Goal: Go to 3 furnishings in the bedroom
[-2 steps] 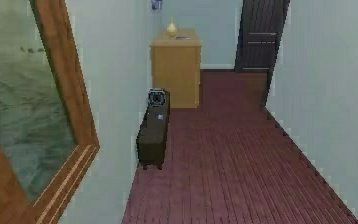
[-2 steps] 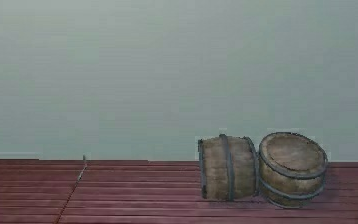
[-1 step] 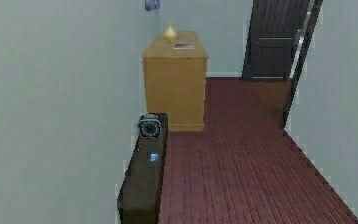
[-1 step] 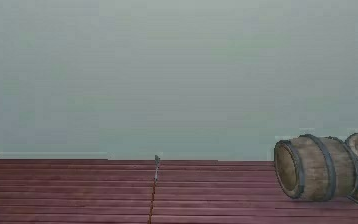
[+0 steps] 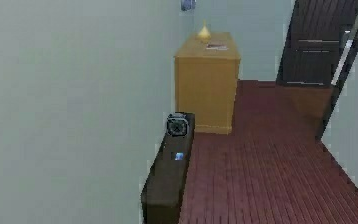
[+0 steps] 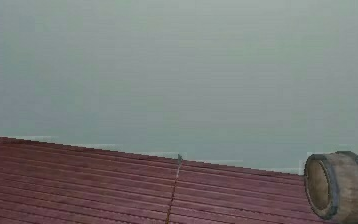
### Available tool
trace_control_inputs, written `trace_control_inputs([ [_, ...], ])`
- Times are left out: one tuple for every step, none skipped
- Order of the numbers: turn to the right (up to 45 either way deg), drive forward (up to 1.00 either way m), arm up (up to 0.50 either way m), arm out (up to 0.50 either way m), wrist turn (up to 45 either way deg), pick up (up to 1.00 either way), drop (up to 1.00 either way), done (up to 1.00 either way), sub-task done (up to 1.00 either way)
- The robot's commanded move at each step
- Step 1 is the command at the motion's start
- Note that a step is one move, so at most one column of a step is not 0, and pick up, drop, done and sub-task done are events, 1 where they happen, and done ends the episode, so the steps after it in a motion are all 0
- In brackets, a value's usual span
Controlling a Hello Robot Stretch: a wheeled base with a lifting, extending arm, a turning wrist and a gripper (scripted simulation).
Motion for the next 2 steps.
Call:
trace_control_inputs([
  [0.0, 0.00, 0.00, 0.00, 0.0, 0.00, 0.00, 0.00, 1.00],
  [-12.0, 0.00, 0.00, 0.00, 0.0, 0.00, 0.00, 0.00, 0.00],
])
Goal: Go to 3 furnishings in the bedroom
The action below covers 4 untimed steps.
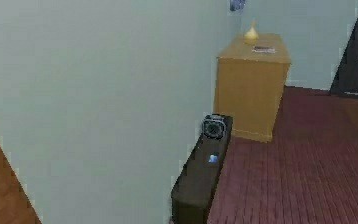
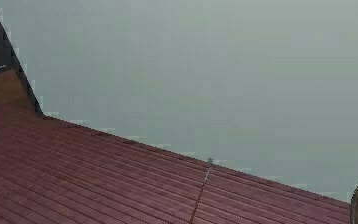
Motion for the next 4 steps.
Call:
trace_control_inputs([
  [0.0, 0.30, 0.00, 0.00, 0.0, 0.00, 0.00, 0.00, 0.00],
  [45.0, 0.00, 0.00, 0.00, 0.0, 0.00, 0.00, 0.00, 0.00],
  [9.0, 0.00, 0.00, 0.00, 0.0, 0.00, 0.00, 0.00, 0.00],
  [0.0, 0.50, 0.00, 0.00, 0.0, 0.00, 0.00, 0.00, 0.00],
])
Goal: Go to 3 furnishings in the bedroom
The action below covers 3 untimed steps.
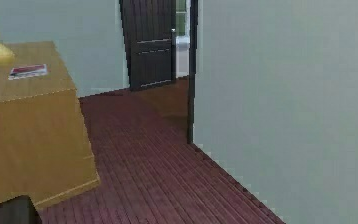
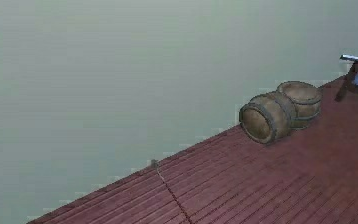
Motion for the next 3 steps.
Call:
trace_control_inputs([
  [-30.0, 0.00, 0.00, 0.00, 0.0, 0.00, 0.00, 0.00, 0.00],
  [0.0, 0.60, 0.00, 0.00, 0.0, 0.00, 0.00, 0.00, 0.00],
  [-27.0, 0.00, 0.00, 0.00, 0.0, 0.00, 0.00, 0.00, 0.00],
])
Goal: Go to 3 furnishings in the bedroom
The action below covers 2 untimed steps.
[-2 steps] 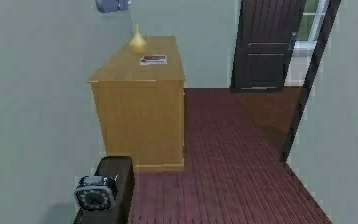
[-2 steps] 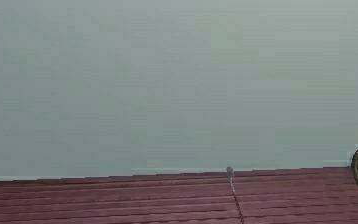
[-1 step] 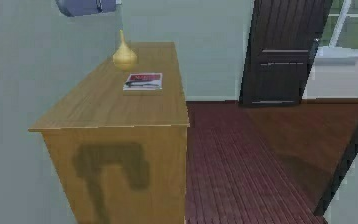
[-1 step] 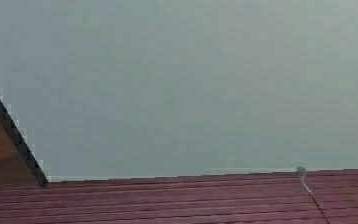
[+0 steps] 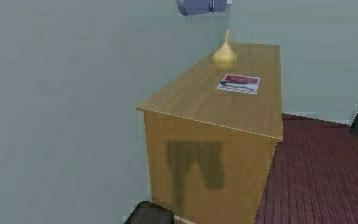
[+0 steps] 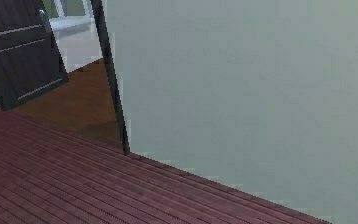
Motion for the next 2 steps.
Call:
trace_control_inputs([
  [0.0, 0.05, 0.00, 0.00, 0.0, 0.00, 0.00, 0.00, 0.00],
  [15.0, 0.00, 0.00, 0.00, 0.0, 0.00, 0.00, 0.00, 0.00],
])
